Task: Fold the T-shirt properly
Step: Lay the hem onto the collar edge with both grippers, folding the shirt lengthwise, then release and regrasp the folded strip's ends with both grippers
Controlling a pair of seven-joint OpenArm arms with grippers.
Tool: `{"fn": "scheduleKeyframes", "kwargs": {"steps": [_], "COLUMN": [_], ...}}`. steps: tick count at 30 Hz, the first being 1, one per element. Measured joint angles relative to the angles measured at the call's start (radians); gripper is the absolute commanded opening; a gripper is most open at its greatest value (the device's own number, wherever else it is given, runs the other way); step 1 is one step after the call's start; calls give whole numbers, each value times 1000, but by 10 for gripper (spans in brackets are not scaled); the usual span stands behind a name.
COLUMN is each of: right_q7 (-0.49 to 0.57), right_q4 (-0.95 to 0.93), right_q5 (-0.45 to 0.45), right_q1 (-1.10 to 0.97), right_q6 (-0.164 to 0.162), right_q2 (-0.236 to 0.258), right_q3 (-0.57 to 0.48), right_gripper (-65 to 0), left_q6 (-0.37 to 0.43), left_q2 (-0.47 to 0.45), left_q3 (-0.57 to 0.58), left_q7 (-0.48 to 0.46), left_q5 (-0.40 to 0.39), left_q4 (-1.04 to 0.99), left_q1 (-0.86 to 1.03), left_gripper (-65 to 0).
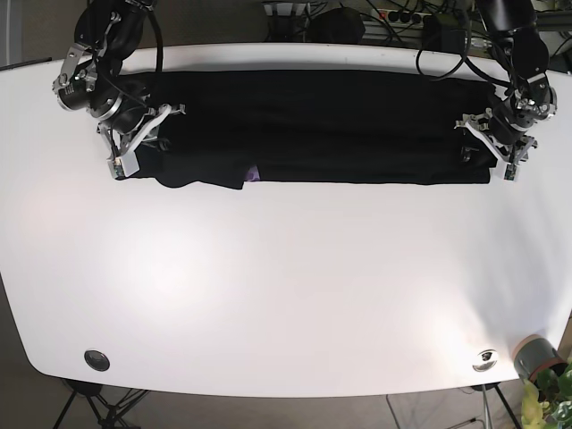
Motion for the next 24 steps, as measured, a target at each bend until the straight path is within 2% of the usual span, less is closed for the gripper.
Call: {"fn": "scheduleKeyframes", "kwargs": {"steps": [12,14,18,19,20,22,24], "right_q7": [1,1,1,5,8,13,11], "right_q4": [0,0,0,0,0,0,4], "right_q5": [4,3,3,0,-1,0,1], "right_q1": [-90,-105,-130,-135,-142,-153,-167], "right_q6": [2,7,7,6,6,5,4], "right_q2": [-2,-2,16,19,22,23,23], "right_q3": [78,96,99,100,101,100,100], "right_gripper": [-615,-598,-426,-349,-301,-224,-198], "left_q6": [-2,-2,-2,-2,-2,-2,-2], "left_q2": [-1,-1,-1,-1,-1,-1,-1], "left_q3": [0,0,0,0,0,0,0], "left_q7": [-1,0,0,0,0,0,0], "left_q5": [0,0,0,0,0,0,0], "left_q4": [0,0,0,0,0,0,0], "left_q1": [0,0,0,0,0,0,0], "left_gripper": [-249,-249,-249,-249,-249,-249,-249]}}
